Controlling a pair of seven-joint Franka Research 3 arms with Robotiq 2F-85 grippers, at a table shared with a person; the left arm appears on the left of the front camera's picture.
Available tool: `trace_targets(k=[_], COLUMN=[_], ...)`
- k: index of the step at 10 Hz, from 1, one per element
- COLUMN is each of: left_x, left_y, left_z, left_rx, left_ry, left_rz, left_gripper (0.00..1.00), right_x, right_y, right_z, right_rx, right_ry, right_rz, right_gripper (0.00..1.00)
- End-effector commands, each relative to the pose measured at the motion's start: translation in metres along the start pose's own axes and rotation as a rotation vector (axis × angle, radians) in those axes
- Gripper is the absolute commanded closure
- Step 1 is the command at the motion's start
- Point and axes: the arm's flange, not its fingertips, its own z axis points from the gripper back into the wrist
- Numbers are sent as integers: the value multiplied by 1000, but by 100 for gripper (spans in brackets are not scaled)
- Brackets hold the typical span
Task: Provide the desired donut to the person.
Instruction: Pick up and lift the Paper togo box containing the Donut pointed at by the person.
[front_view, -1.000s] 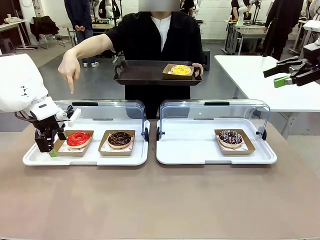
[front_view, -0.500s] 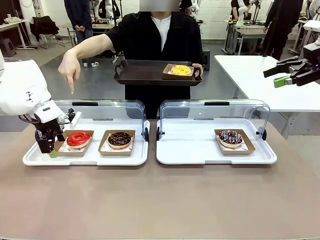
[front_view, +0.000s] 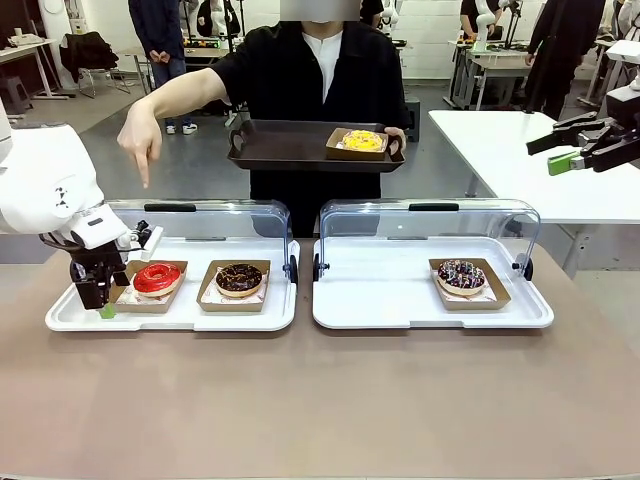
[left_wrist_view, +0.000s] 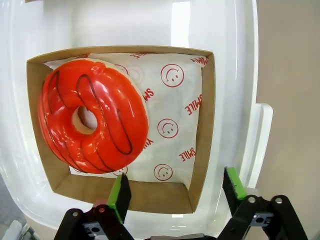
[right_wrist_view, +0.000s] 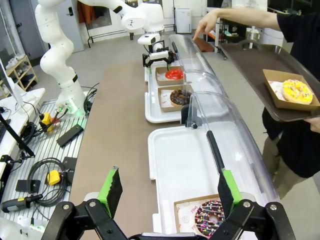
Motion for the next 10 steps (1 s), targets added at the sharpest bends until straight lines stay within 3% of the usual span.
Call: trace_targets(k=[1,2,4,5,7,10], left_x=[0,0,-1,-1,-1,-2], left_y=[3,3,2,2,2,3], left_z=[0,1,2,2,2,4], left_rx=[35,34,29,24,12,-3], left_ry=[26,21,21,20,18,25], left_rz=[8,9,13,14,21,26], left_gripper=[54,100,100,78,100,100], right_x=[1,1,1,1,1,1], right_y=[1,1,1,1,1,1], right_z=[-1,-1,-1,-1,-1,-1], right_rx=[7,7,7,7,7,7], right_ry=[-2,-2,-2,-2,-2,-2], right_rz=[-2,-2,-2,-2,-2,-2], right_gripper=[0,0,0,0,0,0])
